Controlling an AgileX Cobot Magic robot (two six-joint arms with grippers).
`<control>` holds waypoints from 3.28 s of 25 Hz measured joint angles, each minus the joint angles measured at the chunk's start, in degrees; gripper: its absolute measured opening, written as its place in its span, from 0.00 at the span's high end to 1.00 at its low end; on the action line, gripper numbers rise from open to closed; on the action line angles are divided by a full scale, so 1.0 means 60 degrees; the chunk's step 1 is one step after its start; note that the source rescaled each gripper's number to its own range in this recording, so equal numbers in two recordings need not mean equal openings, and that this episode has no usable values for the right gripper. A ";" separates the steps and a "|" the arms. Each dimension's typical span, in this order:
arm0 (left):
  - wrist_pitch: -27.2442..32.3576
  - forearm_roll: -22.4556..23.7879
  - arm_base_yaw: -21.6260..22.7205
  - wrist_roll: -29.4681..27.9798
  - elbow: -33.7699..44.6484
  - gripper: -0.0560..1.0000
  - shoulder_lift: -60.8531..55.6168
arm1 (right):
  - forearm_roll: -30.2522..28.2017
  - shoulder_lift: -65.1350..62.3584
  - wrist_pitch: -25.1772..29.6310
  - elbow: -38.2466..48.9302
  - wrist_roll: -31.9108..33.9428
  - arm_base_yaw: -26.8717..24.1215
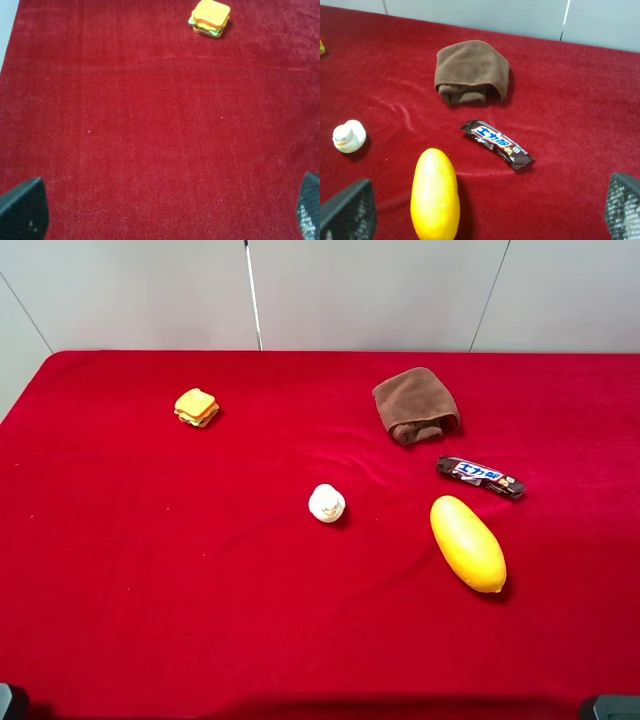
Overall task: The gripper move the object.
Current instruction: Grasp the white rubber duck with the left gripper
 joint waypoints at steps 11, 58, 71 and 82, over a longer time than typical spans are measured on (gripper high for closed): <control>0.0000 0.0000 0.0000 0.0009 0.0000 0.00 0.0000 | 0.0000 0.0000 0.0000 0.0000 0.0000 0.0000; -0.1593 -0.0011 0.0000 0.1967 -0.1120 0.00 0.5410 | 0.0000 0.0000 0.0000 0.0000 0.0000 0.0000; -0.3603 -0.0011 -0.0608 0.3232 -0.1120 0.00 0.8238 | 0.0000 0.0000 0.0010 0.0000 0.0000 0.0000; -0.4666 -0.0021 -0.2451 0.3267 -0.1577 0.00 1.0229 | 0.0000 0.0000 0.0010 0.0000 0.0000 0.0000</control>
